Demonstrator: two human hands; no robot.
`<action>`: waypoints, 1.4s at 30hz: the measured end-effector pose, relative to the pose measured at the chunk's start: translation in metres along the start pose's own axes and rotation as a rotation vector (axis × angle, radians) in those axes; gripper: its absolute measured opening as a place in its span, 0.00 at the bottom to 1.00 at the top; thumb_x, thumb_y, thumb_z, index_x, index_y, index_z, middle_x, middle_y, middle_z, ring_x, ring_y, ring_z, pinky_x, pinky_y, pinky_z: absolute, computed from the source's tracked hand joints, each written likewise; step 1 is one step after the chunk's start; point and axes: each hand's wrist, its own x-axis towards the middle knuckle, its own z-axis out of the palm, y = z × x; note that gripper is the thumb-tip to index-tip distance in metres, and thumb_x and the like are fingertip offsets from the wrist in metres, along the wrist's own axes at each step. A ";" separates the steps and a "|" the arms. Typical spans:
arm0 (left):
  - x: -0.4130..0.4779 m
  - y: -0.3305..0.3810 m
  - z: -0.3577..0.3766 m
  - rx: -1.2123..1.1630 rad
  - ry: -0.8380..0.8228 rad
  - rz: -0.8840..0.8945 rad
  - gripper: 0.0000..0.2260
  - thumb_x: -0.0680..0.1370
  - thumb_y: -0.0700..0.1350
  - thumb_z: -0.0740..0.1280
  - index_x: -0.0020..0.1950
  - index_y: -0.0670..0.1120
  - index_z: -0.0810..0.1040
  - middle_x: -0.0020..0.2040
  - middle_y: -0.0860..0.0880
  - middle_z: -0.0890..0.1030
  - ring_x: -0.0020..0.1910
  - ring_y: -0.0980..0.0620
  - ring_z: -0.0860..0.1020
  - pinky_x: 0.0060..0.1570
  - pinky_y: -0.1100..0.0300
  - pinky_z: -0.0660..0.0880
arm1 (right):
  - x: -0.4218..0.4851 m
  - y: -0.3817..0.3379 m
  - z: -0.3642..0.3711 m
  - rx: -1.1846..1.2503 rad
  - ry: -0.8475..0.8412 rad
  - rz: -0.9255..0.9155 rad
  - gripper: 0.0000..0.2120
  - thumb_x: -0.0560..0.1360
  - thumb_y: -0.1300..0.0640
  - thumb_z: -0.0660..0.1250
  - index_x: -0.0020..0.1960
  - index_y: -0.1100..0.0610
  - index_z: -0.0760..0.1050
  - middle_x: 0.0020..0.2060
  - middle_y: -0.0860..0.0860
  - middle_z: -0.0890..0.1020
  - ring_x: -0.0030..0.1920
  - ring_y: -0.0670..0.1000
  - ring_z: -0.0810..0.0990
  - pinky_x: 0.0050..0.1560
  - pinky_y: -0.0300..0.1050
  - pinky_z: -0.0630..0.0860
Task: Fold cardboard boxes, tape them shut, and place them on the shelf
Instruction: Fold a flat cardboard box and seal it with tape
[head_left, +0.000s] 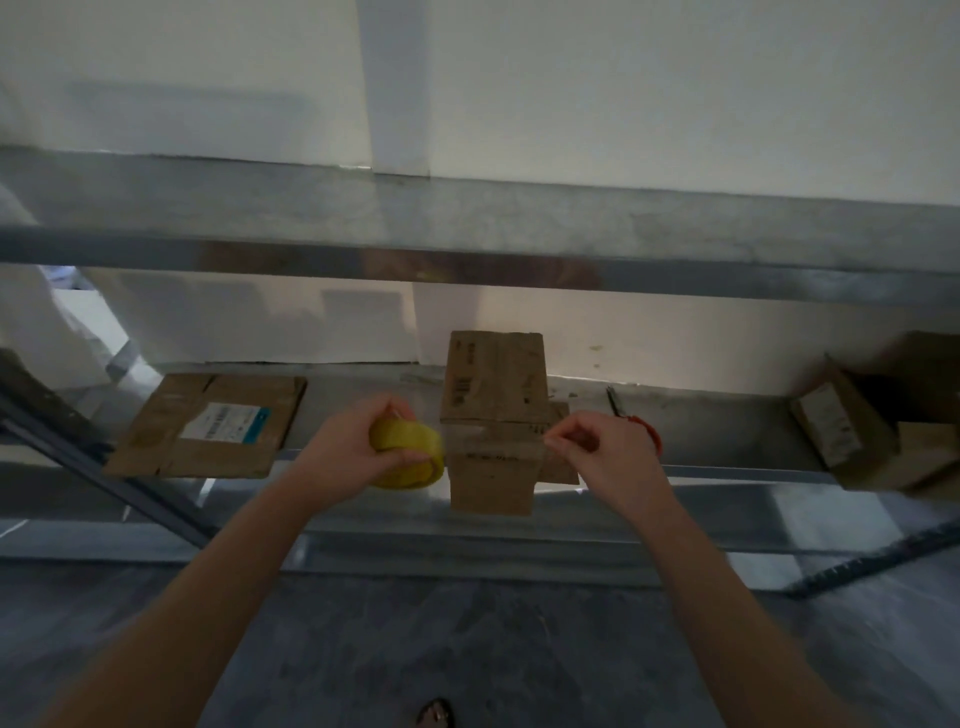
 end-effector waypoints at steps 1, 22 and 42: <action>0.004 0.001 -0.003 -0.043 -0.027 -0.028 0.16 0.70 0.51 0.76 0.53 0.57 0.75 0.50 0.56 0.77 0.48 0.57 0.75 0.44 0.58 0.75 | 0.003 0.003 -0.002 0.013 0.006 0.013 0.03 0.76 0.52 0.70 0.49 0.50 0.81 0.40 0.39 0.81 0.42 0.35 0.78 0.41 0.25 0.69; 0.054 -0.047 -0.020 0.016 -0.224 -0.067 0.15 0.71 0.54 0.74 0.56 0.57 0.78 0.52 0.57 0.79 0.50 0.57 0.77 0.50 0.57 0.75 | 0.048 0.038 -0.012 0.075 -0.069 0.180 0.05 0.74 0.51 0.72 0.43 0.42 0.79 0.41 0.41 0.84 0.44 0.39 0.81 0.52 0.36 0.74; 0.088 -0.068 0.026 -0.039 -0.286 -0.242 0.11 0.73 0.45 0.73 0.54 0.54 0.79 0.48 0.54 0.82 0.49 0.57 0.78 0.47 0.63 0.73 | 0.087 0.086 0.031 0.424 -0.172 0.375 0.07 0.76 0.61 0.71 0.46 0.48 0.80 0.45 0.48 0.85 0.50 0.49 0.83 0.57 0.43 0.78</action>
